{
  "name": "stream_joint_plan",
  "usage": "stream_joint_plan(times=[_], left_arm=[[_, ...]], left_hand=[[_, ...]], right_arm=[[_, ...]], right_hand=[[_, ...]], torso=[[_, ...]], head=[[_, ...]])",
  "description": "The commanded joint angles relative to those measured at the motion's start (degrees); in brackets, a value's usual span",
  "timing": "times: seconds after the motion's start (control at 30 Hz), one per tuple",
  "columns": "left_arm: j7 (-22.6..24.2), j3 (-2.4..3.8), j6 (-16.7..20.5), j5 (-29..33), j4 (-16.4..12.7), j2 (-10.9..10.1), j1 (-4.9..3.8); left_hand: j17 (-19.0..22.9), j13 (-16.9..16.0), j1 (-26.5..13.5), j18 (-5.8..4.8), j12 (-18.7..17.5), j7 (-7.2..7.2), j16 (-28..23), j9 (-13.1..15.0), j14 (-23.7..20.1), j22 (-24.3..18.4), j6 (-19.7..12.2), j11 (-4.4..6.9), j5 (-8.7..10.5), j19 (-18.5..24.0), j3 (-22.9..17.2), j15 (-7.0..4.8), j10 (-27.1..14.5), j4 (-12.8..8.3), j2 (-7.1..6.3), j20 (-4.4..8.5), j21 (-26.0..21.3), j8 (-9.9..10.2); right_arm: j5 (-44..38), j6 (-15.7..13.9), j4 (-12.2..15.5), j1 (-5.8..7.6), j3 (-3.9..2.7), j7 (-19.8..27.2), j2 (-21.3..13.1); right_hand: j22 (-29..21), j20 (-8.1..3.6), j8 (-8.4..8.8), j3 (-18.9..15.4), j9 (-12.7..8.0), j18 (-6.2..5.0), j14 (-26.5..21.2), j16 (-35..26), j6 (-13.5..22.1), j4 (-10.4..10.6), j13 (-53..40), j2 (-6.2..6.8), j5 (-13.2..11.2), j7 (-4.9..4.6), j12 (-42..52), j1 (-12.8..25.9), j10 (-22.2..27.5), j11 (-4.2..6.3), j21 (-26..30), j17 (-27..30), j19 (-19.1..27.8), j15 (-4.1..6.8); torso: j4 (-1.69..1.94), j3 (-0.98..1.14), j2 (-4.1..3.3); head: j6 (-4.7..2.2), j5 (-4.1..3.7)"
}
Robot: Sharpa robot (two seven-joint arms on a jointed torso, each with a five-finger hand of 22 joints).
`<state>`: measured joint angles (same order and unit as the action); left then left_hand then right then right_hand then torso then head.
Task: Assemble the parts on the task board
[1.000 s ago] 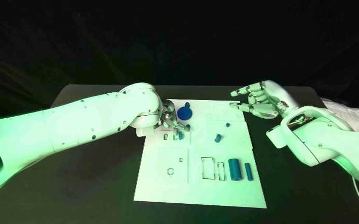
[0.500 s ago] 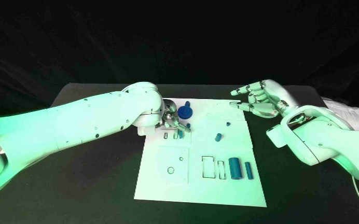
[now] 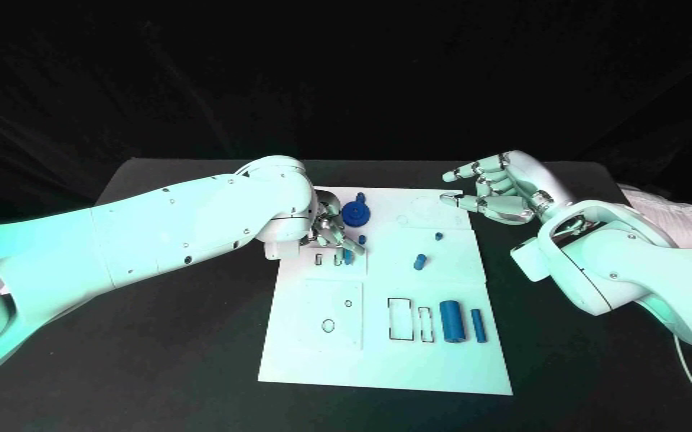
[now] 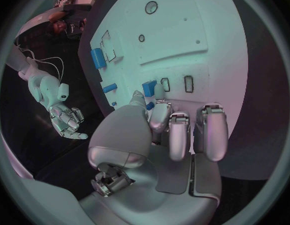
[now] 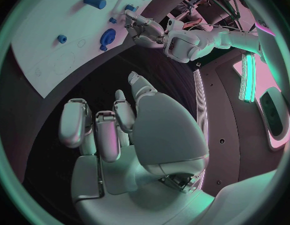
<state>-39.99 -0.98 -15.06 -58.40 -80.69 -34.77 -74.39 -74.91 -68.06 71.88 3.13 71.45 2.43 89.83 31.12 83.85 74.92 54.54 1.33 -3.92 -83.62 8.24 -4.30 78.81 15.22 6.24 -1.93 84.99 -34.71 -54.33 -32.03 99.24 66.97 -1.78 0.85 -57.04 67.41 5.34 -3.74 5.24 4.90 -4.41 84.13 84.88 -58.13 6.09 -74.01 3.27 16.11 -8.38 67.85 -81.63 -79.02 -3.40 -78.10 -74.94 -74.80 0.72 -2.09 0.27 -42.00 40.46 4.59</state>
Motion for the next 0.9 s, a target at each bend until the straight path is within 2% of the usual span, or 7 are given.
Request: stream_joint_plan(times=[0.03, 0.27, 0.47, 0.53, 0.67, 0.8, 0.9], left_arm=[[-3.5, 0.01, -1.3, 0.0, -0.1, 0.2, -0.03], [-3.5, 0.01, -1.1, 0.6, -0.1, 0.3, -0.02], [-3.3, 0.01, -0.5, 1.6, -0.2, 0.3, -0.02], [-3.0, 0.01, -0.2, 1.7, -0.2, 0.2, -0.01], [-2.5, 0.02, 0.7, 2.0, -0.5, 0.0, 0.02], [-2.1, 0.02, 2.1, 2.2, -1.1, -0.4, 0.04], [-1.8, 0.04, 3.5, 2.3, -1.9, -1.1, 0.05]], left_hand=[[-15.1, 0.0, 1.1, -1.01, 0.1, -0.07, 0.2, 0.2, 6.1, 6.1, -0.6, 0.25, -0.42, -1.2, -1.0, -0.43, 0.1, -0.2, -0.11, 0.18, 0.2, -0.2], [-15.1, 0.1, 7.2, -0.99, -0.2, -0.60, 0.2, 0.6, 6.1, 6.2, -1.4, 0.76, -0.62, -1.2, -6.6, -0.86, -0.2, -2.9, 0.32, 0.52, 0.1, 0.3], [-15.1, 0.7, 12.5, -0.98, -1.1, -0.47, 0.2, 0.6, 6.1, 6.2, -2.3, 0.77, -0.94, -1.1, -14.3, -0.96, -0.7, -6.1, -1.22, 0.77, 0.0, 1.2], [-15.1, 0.7, 12.4, -0.99, -1.2, -0.16, 0.2, 0.8, 6.1, 6.3, -2.3, 0.54, -0.69, -1.1, -18.0, -0.67, -0.6, -6.1, -2.39, 0.62, 0.0, 1.3], [-15.1, 0.9, 9.0, -0.98, -1.5, 0.34, 0.2, 2.1, 6.1, 6.4, -2.2, 0.43, 0.09, -1.0, -30.4, -0.24, -0.3, -5.6, -7.54, 0.14, -0.1, 0.9], [-15.1, 0.8, 6.8, -1.00, -1.4, 0.17, 0.2, 3.1, 6.1, 6.6, -2.4, 0.31, 0.37, -1.1, -35.7, -0.30, -0.1, -6.2, -10.00, 0.10, -0.1, 0.4], [-15.1, 0.7, 6.2, -1.01, -1.4, 0.07, 0.2, 3.3, 6.1, 6.7, -2.3, 0.23, 0.42, -1.2, -36.9, -0.33, 0.0, -6.5, -10.46, 0.10, -0.1, 0.2]], right_arm=[[-0.5, 0.3, 0.0, -0.08, 0.00, 0.1, 0.1], [-0.4, 0.3, -0.1, -0.13, 0.00, 0.0, 0.1], [-0.4, 0.4, -0.2, -0.19, 0.01, 0.0, 0.3], [-0.4, 0.5, -0.3, -0.23, 0.01, 0.0, 0.3], [-0.4, 0.5, -0.4, -0.33, 0.01, 0.0, 0.5], [-0.2, 0.5, -0.5, -0.41, 0.01, 0.1, 0.7], [-0.1, 0.5, -0.6, -0.46, 0.02, 0.1, 0.8]], right_hand=[[-0.1, 0.12, -0.05, -0.1, -0.1, -0.57, 3.7, -0.3, 0.4, -0.1, 0.9, 0.09, 0.2, -0.08, -0.3, 0.3, 0.0, 0.12, 0.4, -5.3, -0.2, 0.12], [-0.1, 0.12, -0.05, -0.1, -0.1, -0.57, 3.7, -0.3, 0.4, -0.1, 0.9, 0.09, 0.2, -0.08, -0.3, 0.3, 0.0, 0.12, 0.4, -5.3, -0.2, 0.12], [-0.1, 0.12, -0.05, -0.1, -0.1, -0.57, 3.7, -0.3, 0.4, -0.1, 0.9, 0.09, 0.2, -0.08, -0.3, 0.3, 0.0, 0.12, 0.4, -5.3, -0.2, 0.12], [-0.1, 0.12, -0.05, -0.1, -0.1, -0.57, 3.7, -0.3, 0.4, -0.1, 0.9, 0.09, 0.2, -0.08, -0.3, 0.3, 0.0, 0.12, 0.4, -5.3, -0.2, 0.12], [-0.1, 0.12, -0.05, -0.1, -0.1, -0.57, 3.7, -0.3, 0.4, -0.1, 0.8, 0.08, 0.3, -0.08, -0.2, 0.3, -0.1, 0.12, 0.4, -5.3, -0.2, 0.12], [-0.1, 0.12, -0.05, -0.1, -0.1, -0.57, 3.7, -0.3, 0.4, -0.1, 0.8, 0.08, 0.3, -0.08, -0.2, 0.3, -0.1, 0.12, 0.4, -5.3, -0.2, 0.12], [-0.1, 0.12, -0.05, -0.1, -0.1, -0.57, 3.7, -0.3, 0.4, -0.1, 0.8, 0.08, 0.3, -0.08, -0.2, 0.3, -0.1, 0.12, 0.4, -5.3, -0.2, 0.12]], torso=[[0.03, 0.05, 0.02], [0.03, 0.04, -0.02], [0.02, 0.02, 0.00], [0.05, 0.02, -0.02], [0.06, 0.04, 0.00], [0.05, 0.04, 0.01], [0.12, 0.05, 0.01]], head=[[0.03, -0.05], [0.07, -0.09], [0.20, -0.12], [0.24, -0.10], [0.29, -0.09], [0.32, -0.11], [0.38, -0.12]])
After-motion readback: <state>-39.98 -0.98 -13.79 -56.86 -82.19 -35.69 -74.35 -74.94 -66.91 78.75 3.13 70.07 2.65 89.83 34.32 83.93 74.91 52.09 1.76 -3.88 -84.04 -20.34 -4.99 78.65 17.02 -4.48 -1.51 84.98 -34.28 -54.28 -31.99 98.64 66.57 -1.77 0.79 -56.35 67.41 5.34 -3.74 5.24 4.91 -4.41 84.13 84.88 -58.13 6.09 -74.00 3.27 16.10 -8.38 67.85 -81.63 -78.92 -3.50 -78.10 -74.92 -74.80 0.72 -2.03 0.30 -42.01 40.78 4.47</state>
